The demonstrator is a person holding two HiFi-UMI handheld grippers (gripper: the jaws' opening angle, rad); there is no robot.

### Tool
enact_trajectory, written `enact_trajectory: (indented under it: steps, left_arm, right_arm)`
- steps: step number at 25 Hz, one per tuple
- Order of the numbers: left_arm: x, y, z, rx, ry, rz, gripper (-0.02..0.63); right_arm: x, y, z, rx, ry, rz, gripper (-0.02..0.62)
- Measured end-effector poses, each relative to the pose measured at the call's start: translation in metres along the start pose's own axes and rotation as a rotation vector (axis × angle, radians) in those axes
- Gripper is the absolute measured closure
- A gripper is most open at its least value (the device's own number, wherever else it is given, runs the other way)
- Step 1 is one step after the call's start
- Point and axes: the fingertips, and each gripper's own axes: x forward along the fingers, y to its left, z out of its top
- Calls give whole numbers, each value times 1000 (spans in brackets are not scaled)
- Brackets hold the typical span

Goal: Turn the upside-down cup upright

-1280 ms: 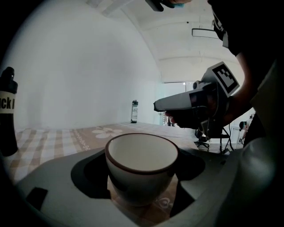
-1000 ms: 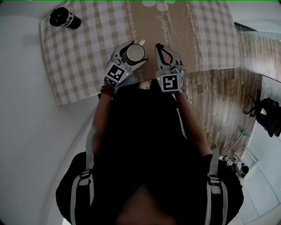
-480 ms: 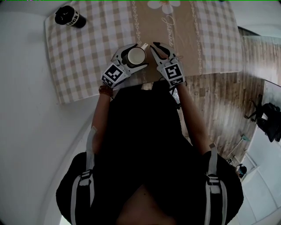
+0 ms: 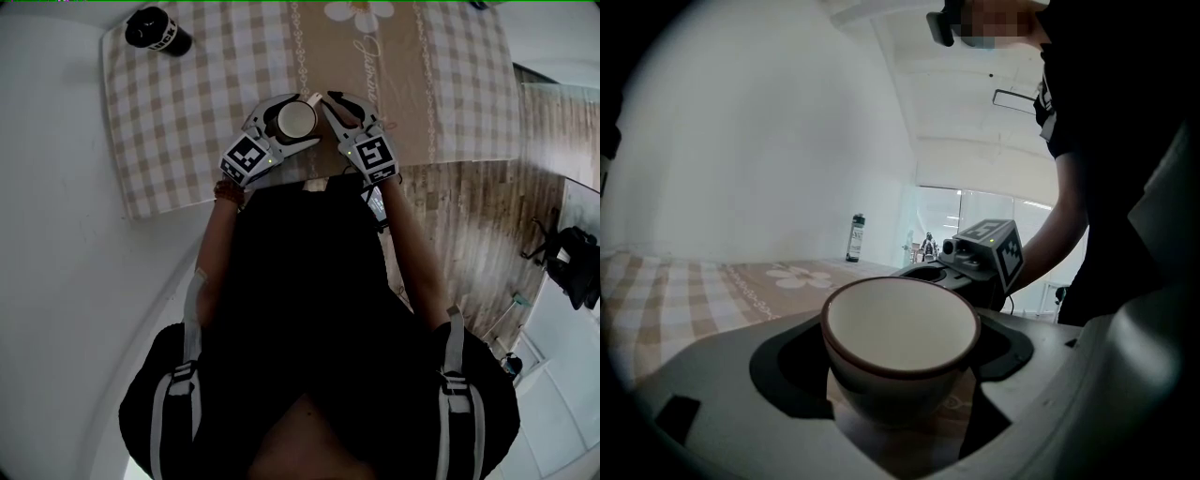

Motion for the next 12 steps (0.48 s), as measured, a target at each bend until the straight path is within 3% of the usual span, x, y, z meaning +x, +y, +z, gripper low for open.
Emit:
enact_trajectory:
  steps: [5, 12]
  left_arm:
    - [1, -4, -1, 32, 8, -23, 186]
    - [2, -5, -2, 37, 10, -44, 186]
  right_arm:
    - [6, 8, -3, -34, 26, 6, 512]
    - [15, 7, -5, 8, 23, 37, 510]
